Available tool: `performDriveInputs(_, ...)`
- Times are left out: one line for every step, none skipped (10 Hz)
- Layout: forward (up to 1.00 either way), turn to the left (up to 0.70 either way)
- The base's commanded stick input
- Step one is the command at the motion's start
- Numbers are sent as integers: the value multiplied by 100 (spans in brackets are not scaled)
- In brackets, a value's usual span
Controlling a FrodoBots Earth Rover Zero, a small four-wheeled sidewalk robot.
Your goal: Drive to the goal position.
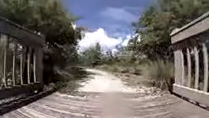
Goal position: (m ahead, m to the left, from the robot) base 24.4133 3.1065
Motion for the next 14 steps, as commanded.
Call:
performDriveInputs(50, 0)
performDriveInputs(50, 0)
performDriveInputs(50, 0)
performDriveInputs(50, 0)
performDriveInputs(50, 0)
performDriveInputs(50, 0)
performDriveInputs(50, 0)
performDriveInputs(50, 0)
performDriveInputs(50, 0)
performDriveInputs(50, 0)
performDriveInputs(50, 0)
performDriveInputs(50, 0)
performDriveInputs(50, 0)
performDriveInputs(50, 0)
